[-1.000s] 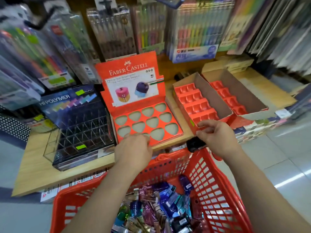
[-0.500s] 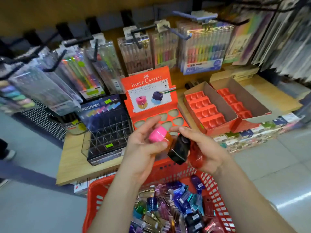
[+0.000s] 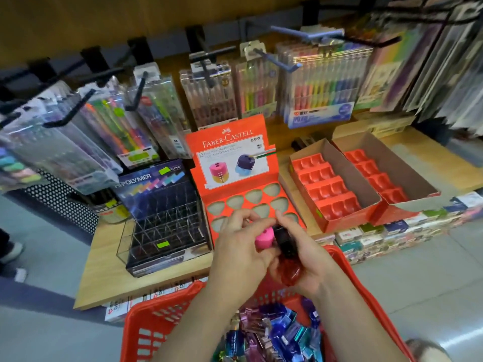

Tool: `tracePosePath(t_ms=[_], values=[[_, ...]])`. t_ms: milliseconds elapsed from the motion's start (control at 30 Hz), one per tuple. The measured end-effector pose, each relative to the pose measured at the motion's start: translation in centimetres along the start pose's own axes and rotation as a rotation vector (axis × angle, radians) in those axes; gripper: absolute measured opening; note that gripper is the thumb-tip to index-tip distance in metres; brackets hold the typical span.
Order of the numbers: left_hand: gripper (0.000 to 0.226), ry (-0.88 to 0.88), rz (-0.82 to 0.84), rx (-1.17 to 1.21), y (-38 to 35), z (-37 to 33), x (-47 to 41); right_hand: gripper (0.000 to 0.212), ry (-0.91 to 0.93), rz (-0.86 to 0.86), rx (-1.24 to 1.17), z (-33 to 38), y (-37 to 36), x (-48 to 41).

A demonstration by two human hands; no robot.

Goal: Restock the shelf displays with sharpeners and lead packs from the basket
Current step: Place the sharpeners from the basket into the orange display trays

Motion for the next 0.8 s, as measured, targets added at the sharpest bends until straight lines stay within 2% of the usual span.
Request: tracePosePath(t_ms=[67,133,167,267,333,467,600,800], values=[[0.046,0.074,0.096,0.085,-0.4,0.0,-1.5,0.032,0.033,-0.018,-0.006,0.5,0.9,-1.0],[0.043,0.098,0.159,0.133,-0.6,0.0,-2.8,0.051,0.128,-0.029,0.057,1.2,1.5,-2.2],[0.041,0.087,0.139,0.115,-0.6,-0.2,-3.5,0.056,0.168,-0.046,0.081,1.7,1.7,-2.7],[0.047,0.151,0.029,0.149,-0.5,0.2,-6.5,0.029,0.279,-0.115,0.114,3.0,2.6,-3.6],[0.043,0.200,-0.024,0.147,-0.7,0.7,-9.1,0.026,0.334,-0.195,0.165,3.7,3.7,-4.1],[0.036,0.061,-0.086,-0.013,-2.8,0.5,-12.6,0.012,0.337,-0.264,0.189,3.9,5.0,-4.3],[0.039,-0.034,-0.044,-0.121,-5.6,1.1,-13.9,0.017,0.308,-0.256,0.198,3.9,5.1,-4.4],[0.027,-0.122,-0.104,-0.238,-6.5,1.6,-14.6,0.016,0.323,-0.260,0.139,3.7,5.1,-4.7]])
Point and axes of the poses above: each hand's wrist, its own x-axis away from the middle knuckle, its own y-axis out of the back of the hand, z = x × y, the point moved 5 cm from there along -x, towards the middle knuckle, and after that the axes turned 12 degrees about y, right-handed, at the moved point
